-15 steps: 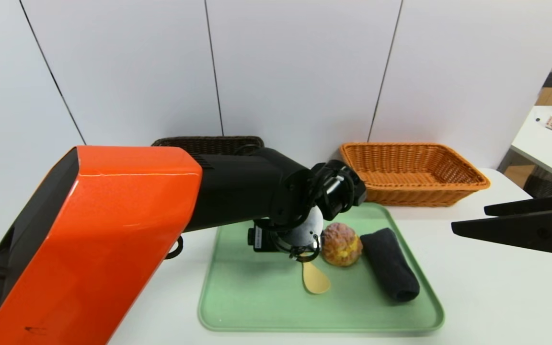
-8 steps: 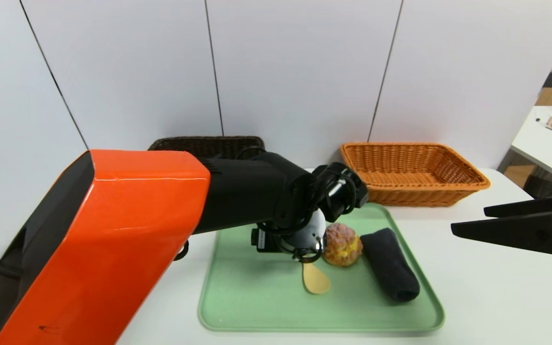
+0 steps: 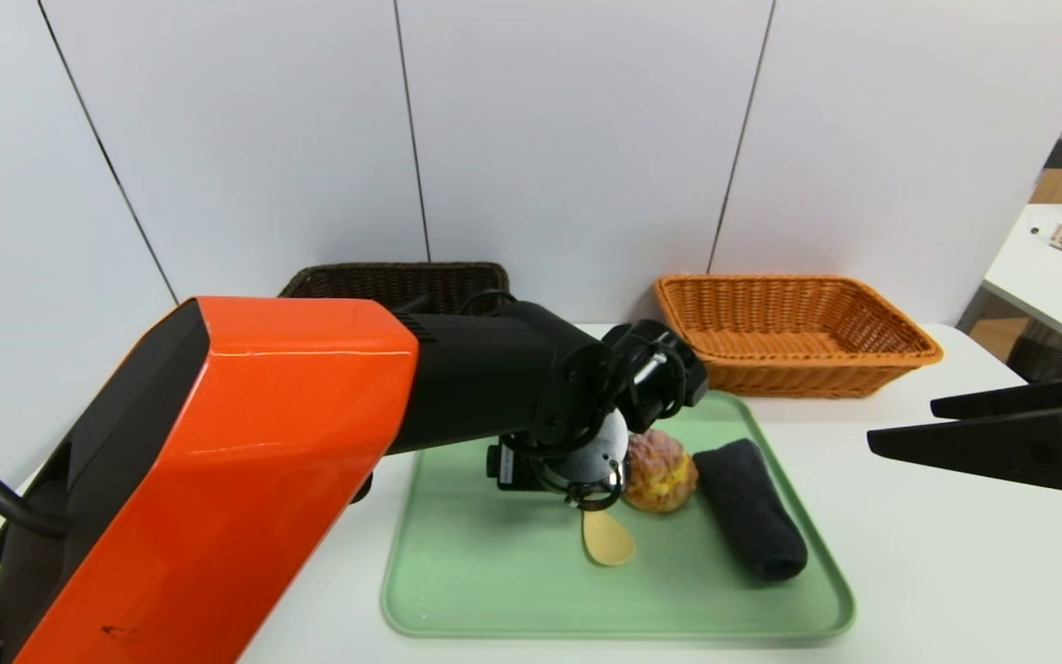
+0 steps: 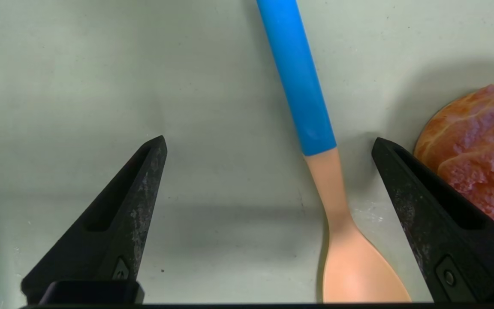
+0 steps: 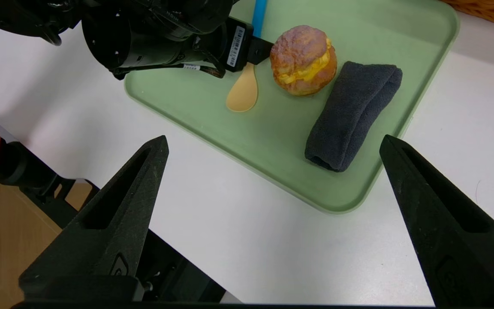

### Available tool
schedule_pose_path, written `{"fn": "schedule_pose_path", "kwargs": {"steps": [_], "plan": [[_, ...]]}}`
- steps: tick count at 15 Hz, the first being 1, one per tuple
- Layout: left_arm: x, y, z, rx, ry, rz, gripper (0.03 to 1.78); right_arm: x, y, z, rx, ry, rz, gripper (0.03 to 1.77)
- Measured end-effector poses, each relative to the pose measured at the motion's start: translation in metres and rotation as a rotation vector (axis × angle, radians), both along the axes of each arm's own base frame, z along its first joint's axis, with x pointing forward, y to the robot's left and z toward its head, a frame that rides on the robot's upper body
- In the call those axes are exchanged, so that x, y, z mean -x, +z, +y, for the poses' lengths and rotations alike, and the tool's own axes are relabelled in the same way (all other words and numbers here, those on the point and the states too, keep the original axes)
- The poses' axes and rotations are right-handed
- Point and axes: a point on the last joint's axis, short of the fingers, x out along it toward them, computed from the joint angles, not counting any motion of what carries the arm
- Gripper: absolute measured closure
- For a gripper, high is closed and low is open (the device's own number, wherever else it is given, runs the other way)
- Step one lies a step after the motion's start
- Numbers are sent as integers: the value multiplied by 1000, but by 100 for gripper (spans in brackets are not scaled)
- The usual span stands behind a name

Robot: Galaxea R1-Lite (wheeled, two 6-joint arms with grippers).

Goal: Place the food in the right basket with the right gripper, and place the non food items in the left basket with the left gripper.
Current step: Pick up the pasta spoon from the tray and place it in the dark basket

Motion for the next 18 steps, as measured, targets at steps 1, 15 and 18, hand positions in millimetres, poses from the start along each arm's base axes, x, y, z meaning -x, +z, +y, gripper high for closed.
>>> {"fn": "schedule_pose_path", "kwargs": {"steps": [1,15,18], "plan": [[0,0,0,0,-1,1,24,0,0,0,0,1,0,10],[1,0,1,12,-18,33,166,3,2,-2,-7,2,-11,10],[5,11,6,12,-18,27,166,3,2,-2,-7,-3,-10,10]]}}
